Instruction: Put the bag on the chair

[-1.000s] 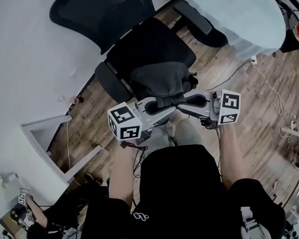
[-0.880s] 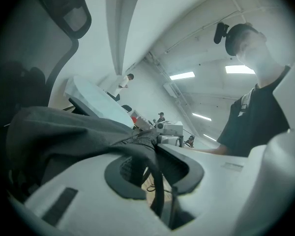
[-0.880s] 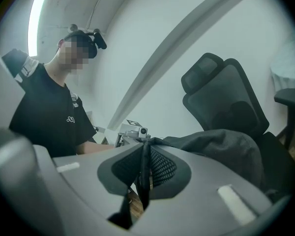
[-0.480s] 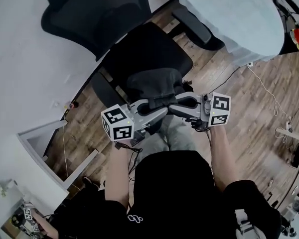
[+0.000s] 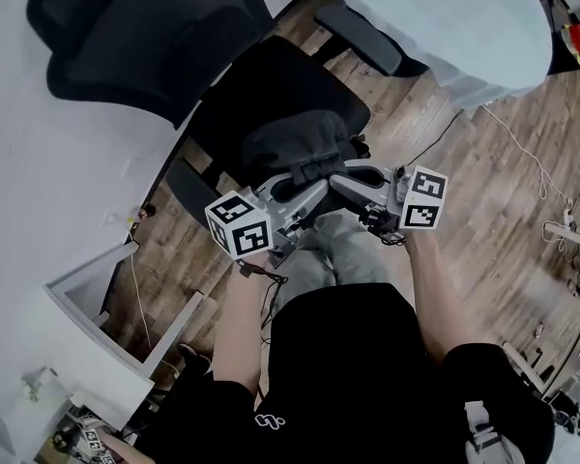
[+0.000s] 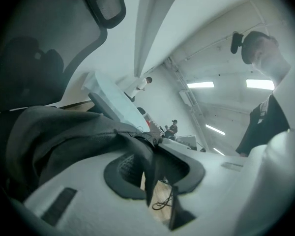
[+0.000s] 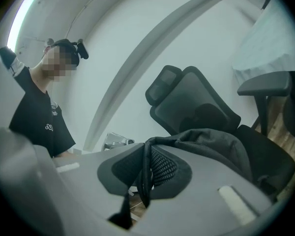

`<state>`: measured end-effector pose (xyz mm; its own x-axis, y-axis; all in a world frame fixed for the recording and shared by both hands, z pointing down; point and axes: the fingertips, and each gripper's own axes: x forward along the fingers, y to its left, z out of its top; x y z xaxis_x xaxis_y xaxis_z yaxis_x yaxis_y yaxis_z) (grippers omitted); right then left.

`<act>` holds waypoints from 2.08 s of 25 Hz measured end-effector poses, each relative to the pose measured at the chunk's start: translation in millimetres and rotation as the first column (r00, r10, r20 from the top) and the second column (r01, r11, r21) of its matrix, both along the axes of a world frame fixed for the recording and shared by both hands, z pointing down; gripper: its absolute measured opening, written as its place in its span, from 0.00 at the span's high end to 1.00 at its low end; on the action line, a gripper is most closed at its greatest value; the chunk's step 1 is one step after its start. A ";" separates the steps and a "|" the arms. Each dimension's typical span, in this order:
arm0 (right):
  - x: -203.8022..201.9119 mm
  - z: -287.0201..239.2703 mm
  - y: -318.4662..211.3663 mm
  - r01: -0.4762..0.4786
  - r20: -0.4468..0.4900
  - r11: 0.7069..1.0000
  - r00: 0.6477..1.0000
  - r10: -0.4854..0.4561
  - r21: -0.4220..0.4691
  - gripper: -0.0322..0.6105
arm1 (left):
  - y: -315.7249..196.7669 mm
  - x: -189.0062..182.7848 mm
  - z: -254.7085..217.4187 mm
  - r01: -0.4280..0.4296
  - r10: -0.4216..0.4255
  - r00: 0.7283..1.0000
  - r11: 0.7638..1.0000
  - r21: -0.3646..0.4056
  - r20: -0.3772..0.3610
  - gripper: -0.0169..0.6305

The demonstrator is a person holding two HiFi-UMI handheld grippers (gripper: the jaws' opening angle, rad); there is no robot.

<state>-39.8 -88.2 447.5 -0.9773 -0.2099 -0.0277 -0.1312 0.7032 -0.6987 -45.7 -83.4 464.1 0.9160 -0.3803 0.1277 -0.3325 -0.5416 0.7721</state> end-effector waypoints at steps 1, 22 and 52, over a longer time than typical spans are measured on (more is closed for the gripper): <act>2.2 3.5 -5.6 -0.020 -0.013 1.000 1.000 0.019 -0.002 0.89 | -5.6 1.2 3.6 0.021 -0.021 1.000 1.000 0.004 0.018 0.85; -11.1 89.8 -173.3 -0.110 -0.192 0.990 0.977 0.091 -0.092 0.86 | -171.0 -20.0 85.6 0.231 -0.223 0.972 0.963 -0.139 0.072 0.86; -86.5 272.7 -310.7 -0.172 -0.573 0.964 0.819 0.026 -0.203 0.73 | -300.0 -105.8 257.1 0.417 -0.363 0.908 0.824 -0.384 0.208 0.83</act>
